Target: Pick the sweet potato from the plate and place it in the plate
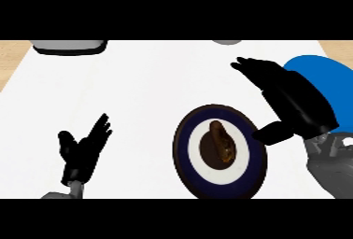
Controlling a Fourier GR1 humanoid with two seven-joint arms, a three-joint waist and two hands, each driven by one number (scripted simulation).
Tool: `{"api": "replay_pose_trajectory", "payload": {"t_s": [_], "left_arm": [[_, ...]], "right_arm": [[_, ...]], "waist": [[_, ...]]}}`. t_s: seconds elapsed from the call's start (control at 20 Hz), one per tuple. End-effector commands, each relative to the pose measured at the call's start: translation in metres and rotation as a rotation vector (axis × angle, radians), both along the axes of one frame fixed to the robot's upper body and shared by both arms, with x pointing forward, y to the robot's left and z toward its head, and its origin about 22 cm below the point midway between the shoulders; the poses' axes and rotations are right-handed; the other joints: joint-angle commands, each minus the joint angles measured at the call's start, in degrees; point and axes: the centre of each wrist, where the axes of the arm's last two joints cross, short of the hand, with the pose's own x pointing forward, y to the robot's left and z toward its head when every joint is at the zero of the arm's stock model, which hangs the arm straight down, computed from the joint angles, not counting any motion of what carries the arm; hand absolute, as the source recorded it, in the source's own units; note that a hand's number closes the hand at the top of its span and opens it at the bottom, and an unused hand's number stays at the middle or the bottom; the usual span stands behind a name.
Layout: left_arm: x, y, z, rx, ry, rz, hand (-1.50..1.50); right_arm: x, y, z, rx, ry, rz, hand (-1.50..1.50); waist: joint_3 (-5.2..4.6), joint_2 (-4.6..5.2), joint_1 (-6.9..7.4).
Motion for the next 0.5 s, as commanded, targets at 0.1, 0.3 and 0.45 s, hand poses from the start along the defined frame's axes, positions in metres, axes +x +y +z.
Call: {"api": "replay_pose_trajectory", "payload": {"t_s": [0.1, 0.3, 0.45], "left_arm": [[0.016, -0.014, 0.004, -0.018, 0.030, -0.001, 0.00], [-0.010, -0.015, -0.005, -0.017, 0.013, -0.018, 0.00], [0.007, -0.021, 0.010, 0.002, 0.021, -0.001, 0.00]], "right_arm": [[-0.019, 0.054, 0.006, -0.260, 0.110, -0.057, -1.50], [-0.017, 0.093, -0.006, -0.349, 0.163, -0.122, -1.50], [-0.028, 0.113, -0.026, -0.331, 0.187, -0.126, -1.50]], "waist": [[-0.05, 0.29, -0.20], [0.01, 0.32, 0.70], [0.08, 0.43, 0.27]]}}
